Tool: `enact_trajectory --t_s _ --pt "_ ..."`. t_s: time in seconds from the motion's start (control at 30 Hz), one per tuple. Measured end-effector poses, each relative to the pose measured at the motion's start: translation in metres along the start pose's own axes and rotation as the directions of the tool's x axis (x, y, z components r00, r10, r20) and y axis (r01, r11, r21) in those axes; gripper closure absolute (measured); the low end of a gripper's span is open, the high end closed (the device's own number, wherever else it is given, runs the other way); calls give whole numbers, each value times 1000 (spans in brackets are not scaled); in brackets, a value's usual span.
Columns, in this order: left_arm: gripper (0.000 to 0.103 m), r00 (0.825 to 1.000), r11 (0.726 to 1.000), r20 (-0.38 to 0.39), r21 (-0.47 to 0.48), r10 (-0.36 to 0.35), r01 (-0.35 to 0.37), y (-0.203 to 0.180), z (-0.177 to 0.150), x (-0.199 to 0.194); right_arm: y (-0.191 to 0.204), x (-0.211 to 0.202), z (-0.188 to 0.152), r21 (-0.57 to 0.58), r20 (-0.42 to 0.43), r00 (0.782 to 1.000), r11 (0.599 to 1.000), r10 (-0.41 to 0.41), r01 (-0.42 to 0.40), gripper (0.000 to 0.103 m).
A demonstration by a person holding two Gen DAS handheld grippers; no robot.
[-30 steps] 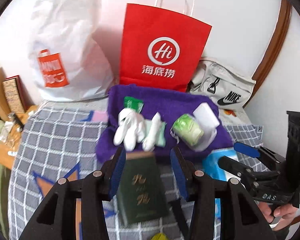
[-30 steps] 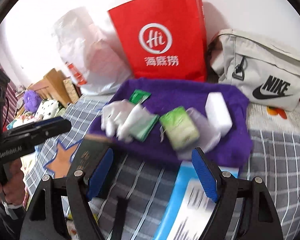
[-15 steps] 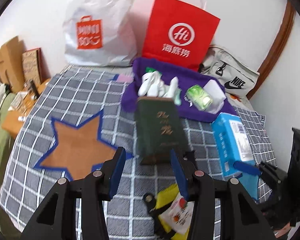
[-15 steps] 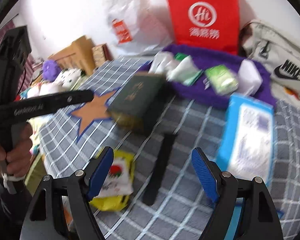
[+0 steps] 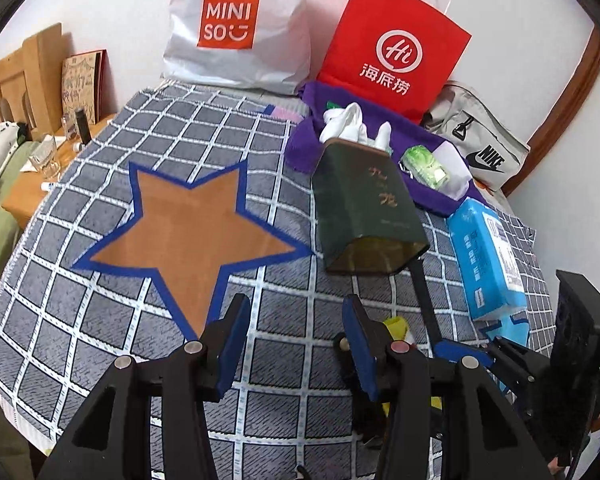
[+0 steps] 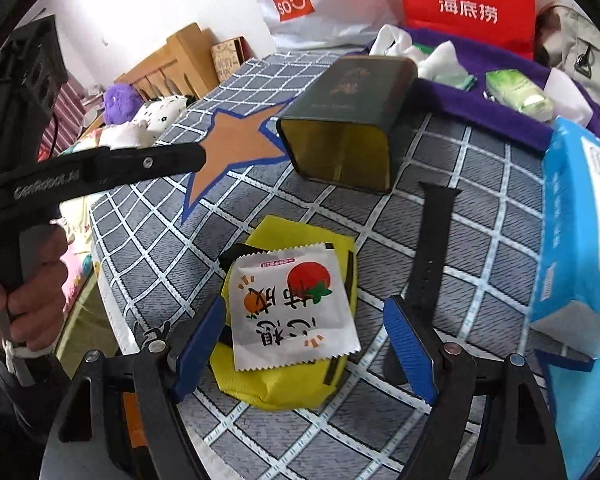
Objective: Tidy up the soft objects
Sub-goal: 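Return to the pile and grasp the tomato-print snack packet with the right gripper, then grasp the yellow Adidas pouch with the left gripper while the right gripper holds the snack packet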
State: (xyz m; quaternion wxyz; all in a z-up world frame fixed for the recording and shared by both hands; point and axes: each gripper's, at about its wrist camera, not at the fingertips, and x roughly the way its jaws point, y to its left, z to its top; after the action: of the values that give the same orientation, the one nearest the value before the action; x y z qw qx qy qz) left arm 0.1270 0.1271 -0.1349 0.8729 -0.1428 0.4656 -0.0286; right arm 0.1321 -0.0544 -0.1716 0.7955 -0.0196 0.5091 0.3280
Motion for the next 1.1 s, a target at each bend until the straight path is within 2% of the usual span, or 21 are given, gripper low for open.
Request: enact_trajectory --t_s 0.2,0.3,0.4,0.87,1.1 --pt "57 1000 1000 -6 -25 -8 8 13 -6 1 5 9 1 -19 -10 1000 1000 -12 12 24" --pt "57 1000 999 -8 -39 -12 12 19 -8 0 7 9 1 -34 -10 1000 999 -9 8 39" --pt "56 1000 999 -8 -44 -10 9 21 -9 0 7 6 1 -41 -2 1000 999 -15 15 43" --pt "55 999 1000 -29 18 -15 15 -4 -20 -2 -14 -35 -6 -1 89 996 1000 -23 23 44" --pt "52 998 996 -61 87 -17 23 -34 -34 3 -34 -52 -27 16 102 990 995 -97 96 43"
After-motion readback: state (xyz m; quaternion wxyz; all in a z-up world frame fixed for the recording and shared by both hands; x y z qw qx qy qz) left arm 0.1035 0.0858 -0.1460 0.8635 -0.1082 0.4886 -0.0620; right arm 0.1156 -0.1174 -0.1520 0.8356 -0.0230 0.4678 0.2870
